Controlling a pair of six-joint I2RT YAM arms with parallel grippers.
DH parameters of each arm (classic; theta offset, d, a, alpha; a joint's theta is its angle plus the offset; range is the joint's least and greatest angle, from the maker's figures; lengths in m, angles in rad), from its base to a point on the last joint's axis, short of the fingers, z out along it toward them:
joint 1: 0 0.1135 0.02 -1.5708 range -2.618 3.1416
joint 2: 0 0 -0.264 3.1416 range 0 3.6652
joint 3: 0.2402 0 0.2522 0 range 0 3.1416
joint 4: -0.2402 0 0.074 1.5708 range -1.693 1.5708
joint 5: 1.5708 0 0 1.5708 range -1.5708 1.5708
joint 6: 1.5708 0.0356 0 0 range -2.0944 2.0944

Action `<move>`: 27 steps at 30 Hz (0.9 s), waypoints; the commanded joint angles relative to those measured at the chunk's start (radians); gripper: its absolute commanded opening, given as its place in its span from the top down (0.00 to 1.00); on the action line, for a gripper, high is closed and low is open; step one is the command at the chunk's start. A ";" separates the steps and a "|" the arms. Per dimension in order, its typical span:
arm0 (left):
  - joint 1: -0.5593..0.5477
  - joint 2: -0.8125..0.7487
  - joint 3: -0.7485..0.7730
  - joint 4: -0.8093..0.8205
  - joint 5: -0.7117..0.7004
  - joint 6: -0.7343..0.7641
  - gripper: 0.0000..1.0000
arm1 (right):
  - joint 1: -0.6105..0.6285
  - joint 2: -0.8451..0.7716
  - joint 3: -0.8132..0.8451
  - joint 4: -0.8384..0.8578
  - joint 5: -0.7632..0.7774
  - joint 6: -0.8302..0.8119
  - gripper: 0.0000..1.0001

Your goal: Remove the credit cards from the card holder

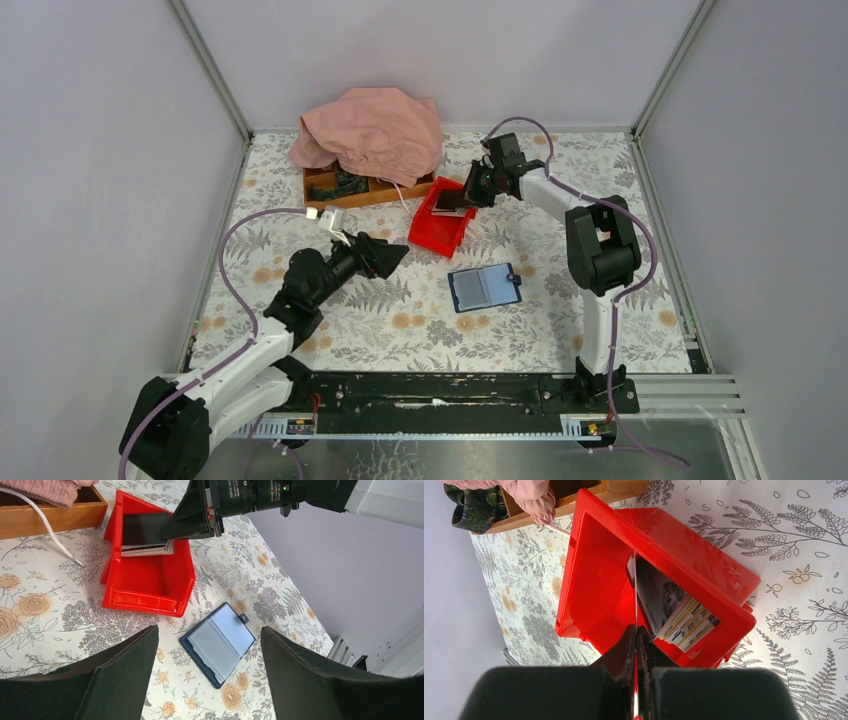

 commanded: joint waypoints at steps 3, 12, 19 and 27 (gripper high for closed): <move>0.011 0.005 -0.007 0.045 0.029 0.019 0.18 | 0.006 -0.015 0.030 0.021 -0.002 -0.016 0.79; 0.012 -0.006 -0.022 0.076 0.054 0.012 0.17 | 0.005 -0.092 -0.017 0.054 0.003 -0.023 0.62; 0.012 0.003 -0.026 0.087 0.054 0.006 0.16 | 0.005 -0.245 -0.146 0.095 0.004 -0.023 0.61; 0.009 0.061 -0.040 0.190 0.101 -0.055 0.06 | 0.006 -0.552 -0.456 0.158 0.107 -0.083 0.61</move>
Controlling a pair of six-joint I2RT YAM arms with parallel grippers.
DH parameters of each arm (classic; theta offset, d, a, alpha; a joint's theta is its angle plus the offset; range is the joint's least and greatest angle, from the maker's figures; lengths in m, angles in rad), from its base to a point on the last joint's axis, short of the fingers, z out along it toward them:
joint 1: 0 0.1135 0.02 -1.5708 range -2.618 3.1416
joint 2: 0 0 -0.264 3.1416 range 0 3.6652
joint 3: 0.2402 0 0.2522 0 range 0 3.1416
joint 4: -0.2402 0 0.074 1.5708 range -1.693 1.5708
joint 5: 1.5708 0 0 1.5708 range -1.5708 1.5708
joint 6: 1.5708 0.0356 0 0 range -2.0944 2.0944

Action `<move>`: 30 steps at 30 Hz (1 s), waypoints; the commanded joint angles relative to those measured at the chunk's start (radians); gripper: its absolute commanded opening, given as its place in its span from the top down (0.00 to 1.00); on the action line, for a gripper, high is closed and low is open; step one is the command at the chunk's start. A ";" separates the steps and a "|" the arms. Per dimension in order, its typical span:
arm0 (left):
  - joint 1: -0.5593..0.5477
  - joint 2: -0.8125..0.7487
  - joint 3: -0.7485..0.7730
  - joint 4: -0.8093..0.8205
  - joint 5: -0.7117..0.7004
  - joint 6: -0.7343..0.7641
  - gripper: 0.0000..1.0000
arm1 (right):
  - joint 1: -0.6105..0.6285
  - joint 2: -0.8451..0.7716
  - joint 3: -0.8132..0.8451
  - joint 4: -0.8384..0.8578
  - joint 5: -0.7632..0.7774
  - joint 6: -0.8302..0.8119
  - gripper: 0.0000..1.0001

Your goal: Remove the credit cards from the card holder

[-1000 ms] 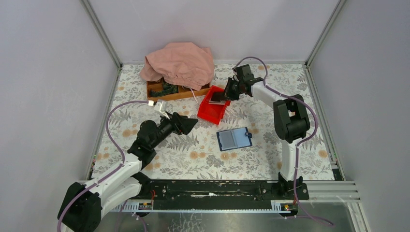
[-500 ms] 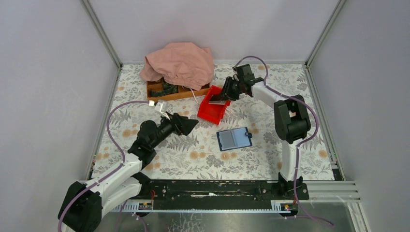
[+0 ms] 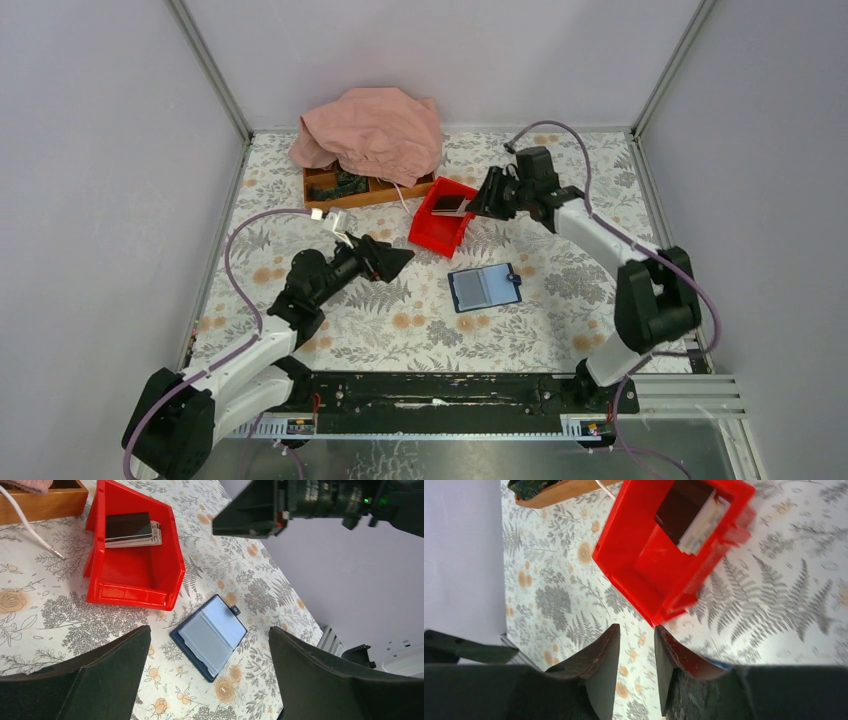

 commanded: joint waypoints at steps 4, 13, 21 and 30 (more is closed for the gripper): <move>-0.034 0.066 -0.021 0.186 0.048 -0.053 0.31 | 0.006 -0.265 -0.264 0.029 0.147 -0.097 0.61; -0.232 0.242 0.042 0.233 -0.037 -0.025 0.99 | 0.046 -0.470 -0.543 0.049 0.172 -0.115 0.63; -0.286 0.366 0.052 0.291 -0.075 -0.030 0.83 | 0.199 -0.418 -0.534 -0.016 0.355 -0.122 0.56; -0.285 0.171 0.154 -0.140 -0.298 0.125 0.74 | 0.367 -0.256 -0.409 -0.093 0.531 -0.119 0.40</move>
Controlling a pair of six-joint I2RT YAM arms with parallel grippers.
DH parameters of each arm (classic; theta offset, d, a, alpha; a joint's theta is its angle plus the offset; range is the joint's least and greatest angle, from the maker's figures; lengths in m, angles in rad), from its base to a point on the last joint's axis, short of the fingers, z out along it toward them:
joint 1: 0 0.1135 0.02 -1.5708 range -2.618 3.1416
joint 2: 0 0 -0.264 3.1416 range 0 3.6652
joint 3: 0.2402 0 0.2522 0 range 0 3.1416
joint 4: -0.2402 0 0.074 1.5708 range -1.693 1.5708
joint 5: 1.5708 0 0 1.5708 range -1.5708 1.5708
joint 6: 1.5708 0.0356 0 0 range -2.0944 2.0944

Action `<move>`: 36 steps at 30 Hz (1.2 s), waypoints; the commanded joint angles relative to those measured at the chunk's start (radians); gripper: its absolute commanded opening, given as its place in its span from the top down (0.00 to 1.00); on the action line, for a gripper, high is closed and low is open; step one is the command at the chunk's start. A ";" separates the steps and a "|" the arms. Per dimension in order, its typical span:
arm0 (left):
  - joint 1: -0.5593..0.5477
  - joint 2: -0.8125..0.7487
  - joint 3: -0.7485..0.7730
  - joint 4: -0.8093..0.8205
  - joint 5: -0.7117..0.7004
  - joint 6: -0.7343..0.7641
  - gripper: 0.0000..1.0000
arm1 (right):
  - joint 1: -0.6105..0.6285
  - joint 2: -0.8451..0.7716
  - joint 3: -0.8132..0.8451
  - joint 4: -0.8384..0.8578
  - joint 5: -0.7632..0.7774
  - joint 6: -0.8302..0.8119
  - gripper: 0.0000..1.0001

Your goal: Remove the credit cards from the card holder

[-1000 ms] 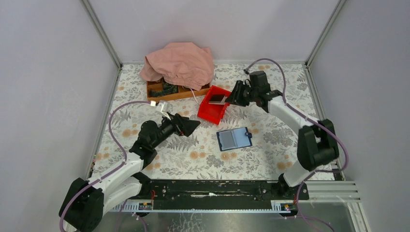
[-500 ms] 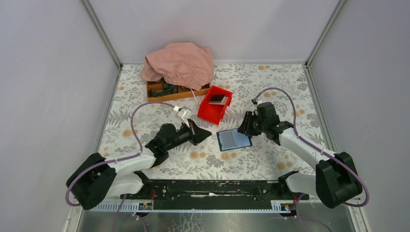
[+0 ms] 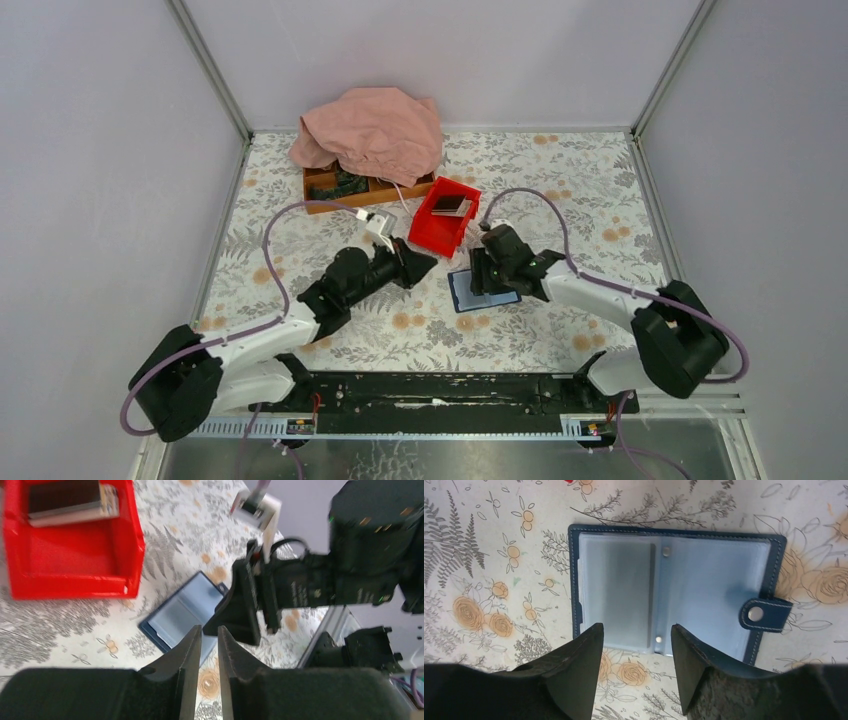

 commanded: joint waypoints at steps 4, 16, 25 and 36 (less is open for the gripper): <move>-0.002 -0.083 0.038 -0.173 -0.151 0.110 0.74 | 0.088 0.126 0.136 -0.036 0.119 0.002 0.40; 0.001 -0.053 0.020 -0.160 -0.130 0.096 0.74 | 0.119 0.210 0.182 -0.043 0.124 -0.014 0.29; 0.005 -0.043 0.022 -0.166 -0.123 0.091 0.74 | 0.139 0.251 0.203 -0.066 0.150 -0.017 0.25; 0.008 -0.027 0.025 -0.164 -0.111 0.084 0.74 | 0.147 0.255 0.197 -0.101 0.228 -0.003 0.30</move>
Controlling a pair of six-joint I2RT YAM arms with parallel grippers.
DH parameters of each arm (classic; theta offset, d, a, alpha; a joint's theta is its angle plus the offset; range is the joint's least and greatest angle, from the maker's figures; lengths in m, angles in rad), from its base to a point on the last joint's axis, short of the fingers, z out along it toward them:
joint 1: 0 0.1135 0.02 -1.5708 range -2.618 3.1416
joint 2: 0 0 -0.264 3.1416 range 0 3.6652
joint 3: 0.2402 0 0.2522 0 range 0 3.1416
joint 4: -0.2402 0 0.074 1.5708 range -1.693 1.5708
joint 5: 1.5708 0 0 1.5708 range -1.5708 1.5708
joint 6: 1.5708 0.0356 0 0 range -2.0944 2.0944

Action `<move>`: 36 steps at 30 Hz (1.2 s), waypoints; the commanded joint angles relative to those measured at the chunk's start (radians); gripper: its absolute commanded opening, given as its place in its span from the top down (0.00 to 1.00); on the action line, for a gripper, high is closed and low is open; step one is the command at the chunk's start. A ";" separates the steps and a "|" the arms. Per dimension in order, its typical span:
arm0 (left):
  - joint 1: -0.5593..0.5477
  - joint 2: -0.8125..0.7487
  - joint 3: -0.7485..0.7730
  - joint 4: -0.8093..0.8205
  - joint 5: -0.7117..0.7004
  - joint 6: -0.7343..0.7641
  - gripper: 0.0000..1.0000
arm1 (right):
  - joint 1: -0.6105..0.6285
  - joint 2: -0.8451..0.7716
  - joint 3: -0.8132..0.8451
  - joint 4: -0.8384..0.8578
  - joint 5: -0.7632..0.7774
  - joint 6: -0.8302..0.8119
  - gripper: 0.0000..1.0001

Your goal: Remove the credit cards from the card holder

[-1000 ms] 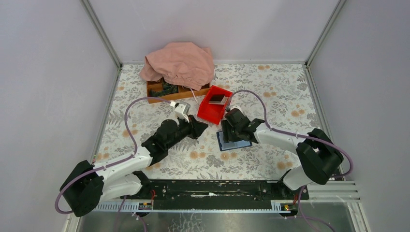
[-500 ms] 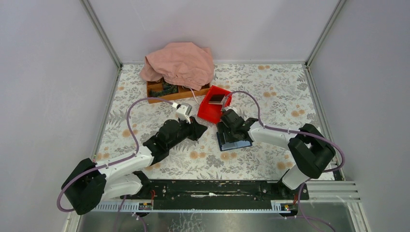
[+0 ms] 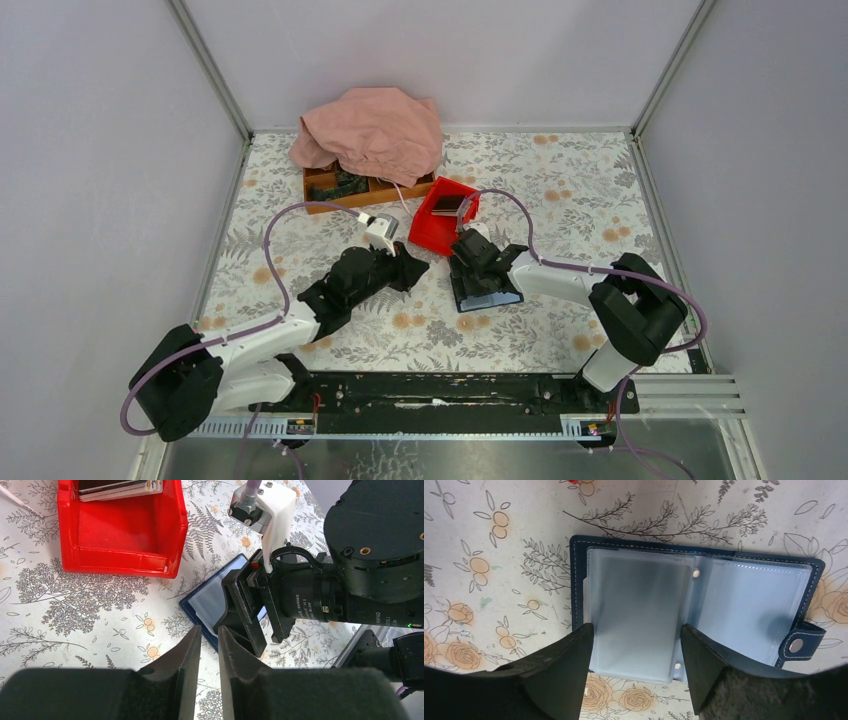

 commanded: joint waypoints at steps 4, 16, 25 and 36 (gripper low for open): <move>0.008 0.012 0.000 0.008 0.006 0.004 0.74 | 0.011 -0.006 0.024 -0.024 0.056 0.020 0.33; 0.014 0.030 -0.003 0.028 0.033 -0.010 0.74 | 0.011 -0.060 -0.008 0.031 -0.020 0.050 0.36; 0.015 0.054 -0.009 0.064 0.074 -0.034 0.74 | 0.002 -0.108 -0.060 0.090 -0.083 0.085 0.37; 0.014 0.192 -0.062 0.307 0.193 -0.174 0.74 | -0.065 -0.185 -0.174 0.218 -0.252 0.132 0.39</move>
